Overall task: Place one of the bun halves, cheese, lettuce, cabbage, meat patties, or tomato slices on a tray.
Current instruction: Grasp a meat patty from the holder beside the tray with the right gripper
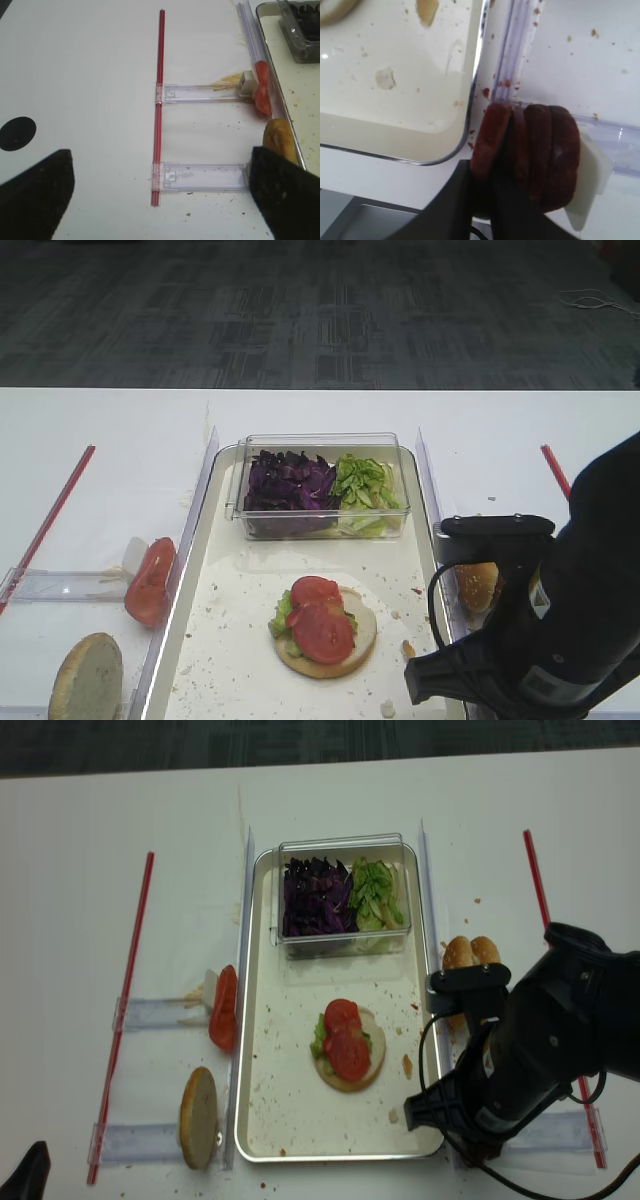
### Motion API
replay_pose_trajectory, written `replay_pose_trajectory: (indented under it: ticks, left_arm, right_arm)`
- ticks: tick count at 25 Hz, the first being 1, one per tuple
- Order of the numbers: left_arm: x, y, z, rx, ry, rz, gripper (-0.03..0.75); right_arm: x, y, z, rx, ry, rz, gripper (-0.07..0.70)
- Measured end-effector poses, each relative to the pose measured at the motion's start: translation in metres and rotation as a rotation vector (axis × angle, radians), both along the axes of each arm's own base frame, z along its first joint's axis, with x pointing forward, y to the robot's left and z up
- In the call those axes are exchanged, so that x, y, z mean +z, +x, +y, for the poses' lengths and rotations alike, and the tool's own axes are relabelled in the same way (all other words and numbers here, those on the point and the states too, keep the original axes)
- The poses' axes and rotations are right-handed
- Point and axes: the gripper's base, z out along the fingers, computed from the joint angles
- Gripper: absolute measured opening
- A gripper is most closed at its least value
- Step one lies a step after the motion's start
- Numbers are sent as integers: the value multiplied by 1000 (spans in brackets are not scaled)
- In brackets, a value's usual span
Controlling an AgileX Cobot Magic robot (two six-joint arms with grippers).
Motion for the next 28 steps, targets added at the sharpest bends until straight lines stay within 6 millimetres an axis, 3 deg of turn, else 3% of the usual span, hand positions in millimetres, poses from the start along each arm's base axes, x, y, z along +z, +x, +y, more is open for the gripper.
replay_pose_trajectory:
  ticks: [11,28]
  left_arm:
    - [0,0,0,0,0,0,685]
    - [0,0,0,0,0,0,685]
  right_arm:
    - [2,1,1,3,1,-2,121]
    - [26,-6,-5,8,59,-75,121]
